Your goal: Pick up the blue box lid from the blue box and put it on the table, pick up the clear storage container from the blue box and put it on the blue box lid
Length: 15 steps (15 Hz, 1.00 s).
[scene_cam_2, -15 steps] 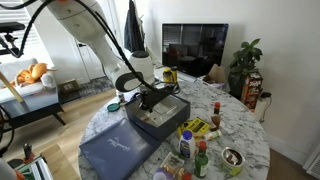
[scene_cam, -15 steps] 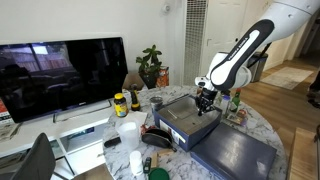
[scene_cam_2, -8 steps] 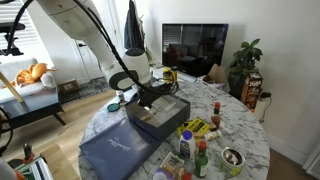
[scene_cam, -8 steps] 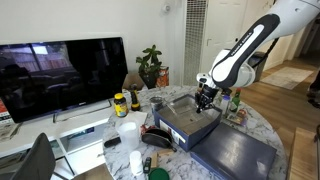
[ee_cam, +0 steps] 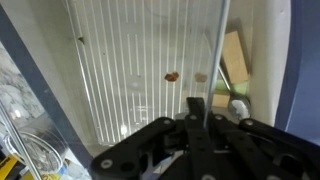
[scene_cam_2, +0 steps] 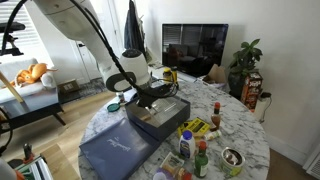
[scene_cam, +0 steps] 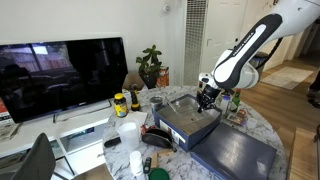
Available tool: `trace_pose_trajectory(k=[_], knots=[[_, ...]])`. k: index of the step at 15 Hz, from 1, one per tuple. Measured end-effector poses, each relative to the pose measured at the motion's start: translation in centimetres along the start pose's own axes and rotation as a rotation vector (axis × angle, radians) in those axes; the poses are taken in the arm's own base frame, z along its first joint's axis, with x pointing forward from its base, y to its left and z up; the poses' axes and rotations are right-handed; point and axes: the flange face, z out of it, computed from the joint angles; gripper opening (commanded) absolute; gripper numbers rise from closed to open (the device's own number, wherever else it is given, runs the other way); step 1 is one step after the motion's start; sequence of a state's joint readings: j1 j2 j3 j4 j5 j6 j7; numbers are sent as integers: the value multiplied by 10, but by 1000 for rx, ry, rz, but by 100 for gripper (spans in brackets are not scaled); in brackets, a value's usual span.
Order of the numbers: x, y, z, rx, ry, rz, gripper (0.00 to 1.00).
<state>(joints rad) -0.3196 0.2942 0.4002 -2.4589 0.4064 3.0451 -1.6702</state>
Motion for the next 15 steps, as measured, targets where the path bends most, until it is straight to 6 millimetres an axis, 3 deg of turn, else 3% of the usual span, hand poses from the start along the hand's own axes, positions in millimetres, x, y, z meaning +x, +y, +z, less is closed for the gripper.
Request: trace_pose_trajectory(k=[8,10,15], knots=[[-3,0,-1,-2,-17,20,1],[-6,5,-15,-30,-29,20,1],[-2,18,-71,-59,-31,14,1]])
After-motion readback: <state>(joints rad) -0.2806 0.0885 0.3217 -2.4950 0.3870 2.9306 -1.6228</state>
